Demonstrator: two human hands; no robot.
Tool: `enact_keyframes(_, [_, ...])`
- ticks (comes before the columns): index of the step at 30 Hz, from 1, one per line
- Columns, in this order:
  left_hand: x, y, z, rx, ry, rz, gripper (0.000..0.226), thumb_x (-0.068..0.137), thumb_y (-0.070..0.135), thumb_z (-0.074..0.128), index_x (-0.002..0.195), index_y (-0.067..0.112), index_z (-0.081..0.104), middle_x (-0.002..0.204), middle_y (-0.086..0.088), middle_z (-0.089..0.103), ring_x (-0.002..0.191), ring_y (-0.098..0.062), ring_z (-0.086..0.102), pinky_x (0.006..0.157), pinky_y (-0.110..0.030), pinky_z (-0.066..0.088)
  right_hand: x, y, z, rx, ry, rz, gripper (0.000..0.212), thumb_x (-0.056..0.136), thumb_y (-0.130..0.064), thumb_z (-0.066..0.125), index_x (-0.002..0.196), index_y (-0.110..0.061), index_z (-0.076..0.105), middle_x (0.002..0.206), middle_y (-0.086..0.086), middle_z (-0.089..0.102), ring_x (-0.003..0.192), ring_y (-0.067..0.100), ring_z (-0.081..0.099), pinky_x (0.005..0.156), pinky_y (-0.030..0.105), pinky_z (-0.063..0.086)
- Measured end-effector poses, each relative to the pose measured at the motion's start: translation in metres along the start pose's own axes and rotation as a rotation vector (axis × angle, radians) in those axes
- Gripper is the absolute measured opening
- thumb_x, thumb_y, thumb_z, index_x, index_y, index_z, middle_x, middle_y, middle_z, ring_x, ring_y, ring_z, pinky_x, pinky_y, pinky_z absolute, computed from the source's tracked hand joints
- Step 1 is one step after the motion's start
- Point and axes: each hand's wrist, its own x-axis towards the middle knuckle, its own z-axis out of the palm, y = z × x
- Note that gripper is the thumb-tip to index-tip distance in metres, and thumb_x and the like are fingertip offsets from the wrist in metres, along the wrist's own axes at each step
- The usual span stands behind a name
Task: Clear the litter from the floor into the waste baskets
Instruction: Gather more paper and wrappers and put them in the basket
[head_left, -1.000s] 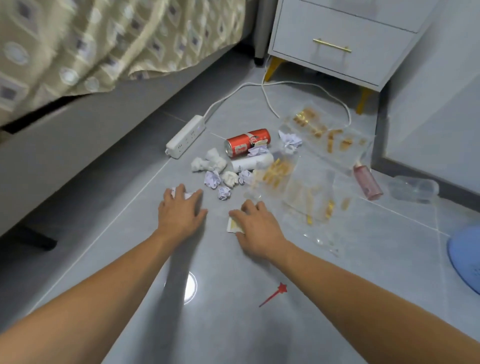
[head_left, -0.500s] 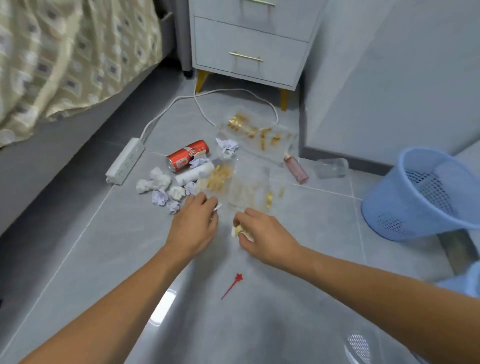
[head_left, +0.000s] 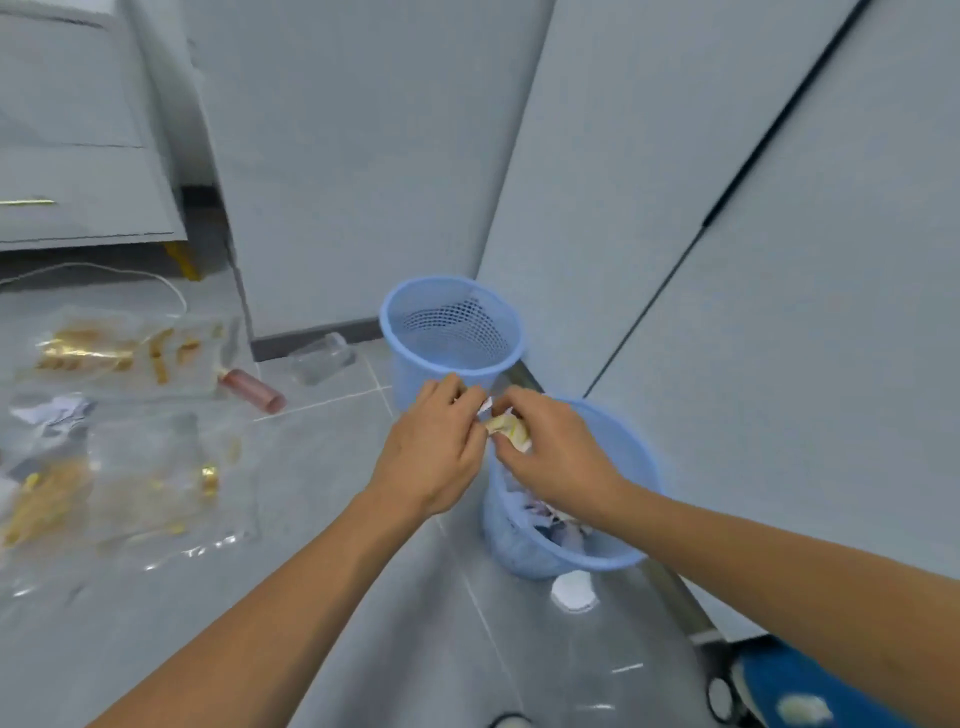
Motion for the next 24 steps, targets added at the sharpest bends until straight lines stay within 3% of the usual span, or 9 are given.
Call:
enact_keyframes(3, [0.02, 0.038, 0.051, -0.007, -0.146, 0.049, 0.047, 0.091, 0.037, 0.03, 0.12, 0.02, 0.064, 0.114, -0.002, 0.057, 0.106, -0.026, 0.054, 0.085, -0.048, 0.05, -0.03, 0.064, -0.017, -0.047, 0.079, 0.148, 0.014, 0.09, -0.022, 0.068, 0.102, -0.026, 0.062, 0.095, -0.01, 0.068, 0.088, 0.013, 0.063, 0.076, 0.032, 0.049])
enact_keyframes(7, [0.028, 0.059, 0.088, 0.065, -0.376, 0.046, 0.064, 0.088, 0.035, 0.057, 0.151, 0.036, 0.044, 0.154, -0.001, 0.044, 0.14, -0.027, 0.043, 0.11, -0.049, 0.041, -0.047, 0.111, -0.02, -0.141, -0.053, 0.298, 0.039, 0.083, -0.031, 0.074, 0.121, -0.025, 0.063, 0.114, -0.003, 0.065, 0.106, 0.018, 0.061, 0.089, 0.034, 0.048])
enact_keyframes(10, [0.013, 0.051, 0.087, 0.088, -0.3, 0.061, 0.057, 0.089, 0.039, 0.059, 0.145, 0.031, 0.051, 0.146, 0.003, 0.05, 0.132, -0.023, 0.049, 0.106, -0.046, 0.045, -0.057, 0.115, -0.011, -0.139, -0.053, 0.316, 0.039, 0.082, -0.028, 0.072, 0.12, -0.026, 0.062, 0.115, -0.003, 0.061, 0.107, 0.018, 0.059, 0.091, 0.035, 0.049])
enact_keyframes(15, [-0.026, 0.004, 0.052, 0.104, -0.128, 0.013, 0.04, 0.092, 0.037, 0.057, 0.13, 0.028, 0.06, 0.123, 0.006, 0.057, 0.113, -0.019, 0.054, 0.092, -0.041, 0.049, -0.039, 0.069, 0.015, -0.087, -0.065, 0.148, 0.026, 0.082, -0.028, 0.061, 0.108, -0.031, 0.06, 0.1, -0.016, 0.058, 0.097, 0.009, 0.057, 0.085, 0.039, 0.053])
enact_keyframes(20, [-0.082, -0.067, -0.006, 0.171, -0.014, -0.163, 0.036, 0.091, 0.035, 0.054, 0.126, 0.028, 0.061, 0.118, 0.007, 0.057, 0.112, -0.02, 0.053, 0.089, -0.04, 0.048, 0.007, -0.019, 0.069, -0.029, -0.122, -0.064, 0.027, 0.084, -0.029, 0.063, 0.11, -0.03, 0.06, 0.101, -0.013, 0.059, 0.096, 0.009, 0.056, 0.086, 0.034, 0.051])
enact_keyframes(24, [-0.137, -0.131, -0.048, 0.206, 0.051, -0.343, 0.035, 0.093, 0.034, 0.054, 0.127, 0.029, 0.06, 0.118, 0.008, 0.056, 0.114, -0.018, 0.052, 0.089, -0.039, 0.048, 0.038, -0.093, 0.132, 0.023, -0.243, -0.254, 0.029, 0.081, -0.031, 0.06, 0.11, -0.029, 0.06, 0.099, -0.011, 0.058, 0.094, 0.01, 0.056, 0.086, 0.037, 0.052])
